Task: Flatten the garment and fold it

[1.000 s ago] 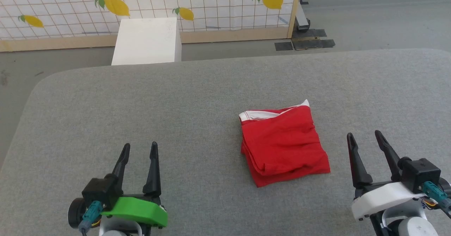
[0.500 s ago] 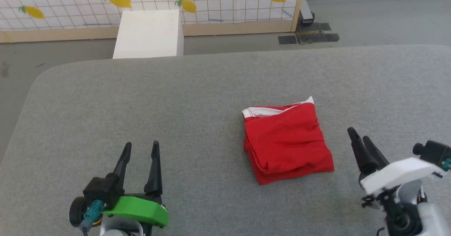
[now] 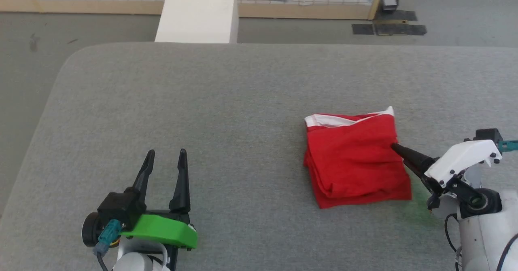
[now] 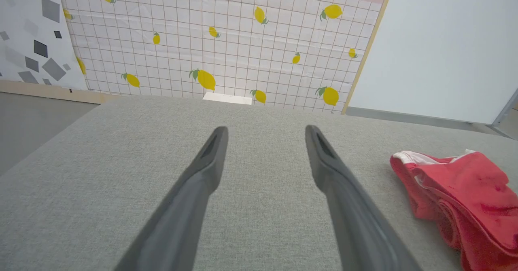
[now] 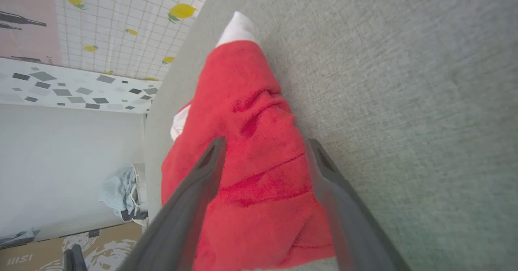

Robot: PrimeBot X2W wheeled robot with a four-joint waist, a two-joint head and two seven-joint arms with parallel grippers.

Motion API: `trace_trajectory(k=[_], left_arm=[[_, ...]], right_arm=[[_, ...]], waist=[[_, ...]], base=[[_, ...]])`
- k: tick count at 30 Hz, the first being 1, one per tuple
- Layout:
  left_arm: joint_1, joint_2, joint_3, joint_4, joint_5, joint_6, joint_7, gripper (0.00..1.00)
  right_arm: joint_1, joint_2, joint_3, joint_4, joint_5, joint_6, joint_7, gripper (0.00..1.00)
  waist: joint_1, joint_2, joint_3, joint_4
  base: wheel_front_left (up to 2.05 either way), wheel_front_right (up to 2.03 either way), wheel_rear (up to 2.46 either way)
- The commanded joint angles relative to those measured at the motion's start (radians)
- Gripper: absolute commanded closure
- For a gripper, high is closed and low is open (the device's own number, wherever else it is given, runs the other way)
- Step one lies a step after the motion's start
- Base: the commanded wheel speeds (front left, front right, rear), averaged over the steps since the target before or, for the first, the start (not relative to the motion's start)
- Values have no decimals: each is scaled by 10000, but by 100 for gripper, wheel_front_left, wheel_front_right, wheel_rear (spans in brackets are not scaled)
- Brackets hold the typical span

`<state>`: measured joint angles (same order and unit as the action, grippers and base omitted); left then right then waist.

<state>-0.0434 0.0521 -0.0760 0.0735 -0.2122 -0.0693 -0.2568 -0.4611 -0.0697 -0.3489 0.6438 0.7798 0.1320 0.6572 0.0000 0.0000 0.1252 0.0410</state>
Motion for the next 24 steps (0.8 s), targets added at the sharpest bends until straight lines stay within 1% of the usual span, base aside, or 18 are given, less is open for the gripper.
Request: trace_trajectory(k=[1, 5, 9, 10, 11, 12, 13, 17, 19, 21, 24], left_arm=[[-174, -18, -12, -28, 11, -18, -49, 0], [-218, -18, -74, -7, -29, -8, -49, 0], [-165, -18, -67, 8, -66, 5, -49, 0], [-139, -18, -66, 8, -70, 8, -49, 0], [-107, -18, -67, 10, -73, 10, -49, 0], [-81, -18, -62, 12, -72, 14, -49, 0], [-50, -18, -52, 13, -72, 20, -49, 0], [64, -18, 25, 2, -43, 45, -49, 0], [106, -18, 59, -12, -17, 34, -49, 0], [151, -18, 87, -16, 11, 8, -49, 0], [200, -18, 144, -34, 57, -32, -49, 0]], right_arm=[[-256, -19, -54, 240, -324, -13, 152, 0], [-583, 8, -118, 627, -792, -13, 754, 0], [-579, 53, 154, 579, -1024, -13, 1530, 0], [-548, 64, 220, 536, -1043, -13, 1704, 20], [-493, 75, 292, 463, -1075, -13, 1878, 64], [-447, 81, 350, 375, -1113, -13, 1972, 76], [-385, 89, 408, 246, -1152, -13, 2038, 100], [-172, 98, 522, -265, -1376, -13, 2125, 100], [-43, -29, 742, -593, -1703, -13, 2132, 100], [120, -329, 1142, -984, -2242, -13, 2069, 100], [383, -1059, 2037, -1615, -3398, -13, 1920, 100]], waist=[[0, 0, 275, 417], [0, 0, 360, 787], [0, 0, 346, 1021], [0, 0, 331, 1050], [0, 0, 301, 1076], [0, 0, 284, 1086], [0, 0, 255, 1085], [0, 0, 118, 937], [0, 0, 47, 766], [0, 0, -13, 529], [0, 0, -57, 26]], base=[[0, 0, 0], [0, 0, 0], [0, 0, 0], [0, 0, 0], [0, 0, 0], [0, 0, 0], [0, 0, 0], [0, 0, 0], [0, 0, 0], [0, 0, 0], [0, 0, 0]])
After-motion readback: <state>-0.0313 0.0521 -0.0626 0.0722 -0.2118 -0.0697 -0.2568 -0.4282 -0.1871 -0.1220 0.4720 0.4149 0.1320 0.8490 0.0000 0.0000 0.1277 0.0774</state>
